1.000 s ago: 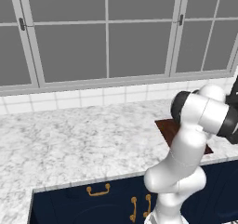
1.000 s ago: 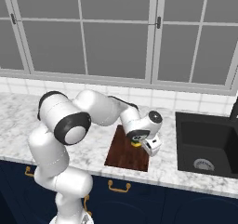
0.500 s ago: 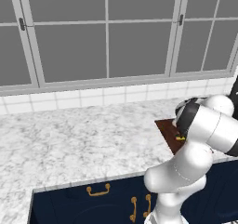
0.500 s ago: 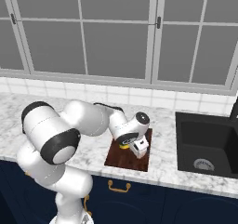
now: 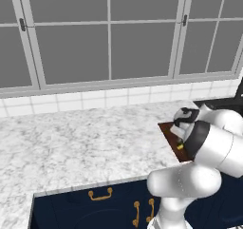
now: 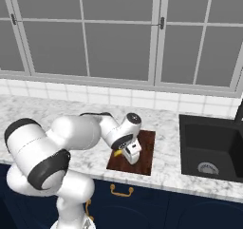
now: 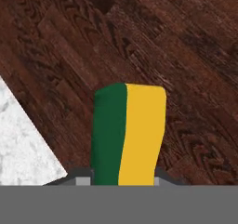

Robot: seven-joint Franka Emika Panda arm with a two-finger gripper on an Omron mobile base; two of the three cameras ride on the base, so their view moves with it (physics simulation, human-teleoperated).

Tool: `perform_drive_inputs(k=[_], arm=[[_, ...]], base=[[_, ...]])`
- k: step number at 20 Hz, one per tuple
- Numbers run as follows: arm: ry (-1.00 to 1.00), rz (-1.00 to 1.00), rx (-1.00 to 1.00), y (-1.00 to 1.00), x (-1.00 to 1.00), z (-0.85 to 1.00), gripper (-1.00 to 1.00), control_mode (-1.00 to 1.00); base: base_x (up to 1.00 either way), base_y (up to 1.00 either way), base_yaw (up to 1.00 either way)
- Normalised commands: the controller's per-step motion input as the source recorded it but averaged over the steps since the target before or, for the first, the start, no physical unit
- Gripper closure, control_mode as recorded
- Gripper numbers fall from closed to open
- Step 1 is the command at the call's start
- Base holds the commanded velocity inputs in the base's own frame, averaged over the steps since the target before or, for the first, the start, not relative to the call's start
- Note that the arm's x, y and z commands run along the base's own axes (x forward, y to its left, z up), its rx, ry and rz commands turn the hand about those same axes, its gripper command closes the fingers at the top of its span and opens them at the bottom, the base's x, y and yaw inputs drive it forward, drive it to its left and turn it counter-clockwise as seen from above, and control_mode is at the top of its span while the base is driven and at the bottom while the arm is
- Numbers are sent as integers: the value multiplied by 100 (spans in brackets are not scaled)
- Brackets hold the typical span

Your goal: Pick up the sponge from the counter and clean the cutting board by briefly scrubbing or pressing down on the cutting board. Once finished, release the sponge.

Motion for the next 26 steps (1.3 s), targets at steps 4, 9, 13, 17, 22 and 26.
perform_drive_inputs(k=[4,9,13,17,22,26], arm=[[0,0,0,2,-70,0,100,-100],[2,0,0,19,-62,0,100,-100],[6,-10,0,-35,1,0,100,-100],[20,-19,7,-66,45,0,100,-100],[21,-17,20,-90,16,8,100,-100],[7,-11,25,-86,-5,25,100,-100]], base=[[0,0,0],[0,0,0],[0,0,0],[0,0,0],[0,0,0],[0,0,0]])
